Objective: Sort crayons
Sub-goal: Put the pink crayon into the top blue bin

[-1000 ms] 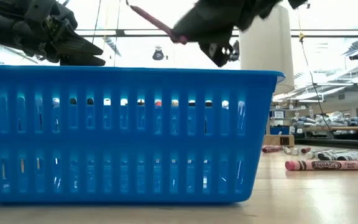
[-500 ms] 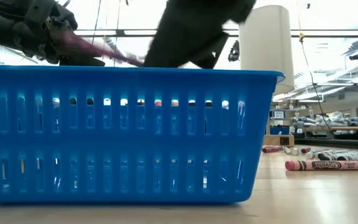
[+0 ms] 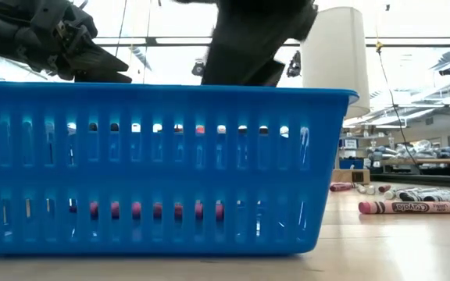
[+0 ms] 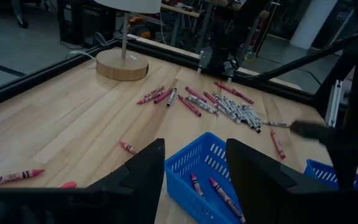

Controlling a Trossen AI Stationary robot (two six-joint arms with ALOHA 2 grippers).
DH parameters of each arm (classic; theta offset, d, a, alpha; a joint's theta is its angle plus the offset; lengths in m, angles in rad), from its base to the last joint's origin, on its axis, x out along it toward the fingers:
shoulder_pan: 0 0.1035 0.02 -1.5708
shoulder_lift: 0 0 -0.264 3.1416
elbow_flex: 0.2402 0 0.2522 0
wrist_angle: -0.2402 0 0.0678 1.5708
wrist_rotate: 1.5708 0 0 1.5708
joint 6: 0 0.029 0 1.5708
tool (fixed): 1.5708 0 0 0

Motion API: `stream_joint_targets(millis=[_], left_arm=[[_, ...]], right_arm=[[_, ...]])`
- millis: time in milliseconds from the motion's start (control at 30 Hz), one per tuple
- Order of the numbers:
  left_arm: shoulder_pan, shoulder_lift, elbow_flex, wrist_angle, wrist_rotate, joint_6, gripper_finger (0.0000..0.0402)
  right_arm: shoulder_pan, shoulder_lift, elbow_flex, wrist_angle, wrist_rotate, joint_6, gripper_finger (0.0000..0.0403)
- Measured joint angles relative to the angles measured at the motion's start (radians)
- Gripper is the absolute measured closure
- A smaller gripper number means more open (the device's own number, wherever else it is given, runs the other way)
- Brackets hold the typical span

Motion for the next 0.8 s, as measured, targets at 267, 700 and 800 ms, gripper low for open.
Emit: stream_joint_targets(millis=[267, 700, 800], left_arm=[[0.0, 0.0, 0.0, -0.026, 0.0, 0.0, 0.0219], [0.0, 0.0, 0.0, -0.024, 0.0, 0.001, 0.0219], [0.0, 0.0, 0.0, -0.024, 0.0, 0.001, 0.0219]], right_arm=[[0.074, -0.106, -0.009, -0.345, 0.173, 0.102, 0.0286], [0.106, -0.121, -0.234, -0.338, 0.117, 0.152, 0.0286], [0.105, -0.121, -0.27, -0.312, 0.101, 0.151, 0.0286]])
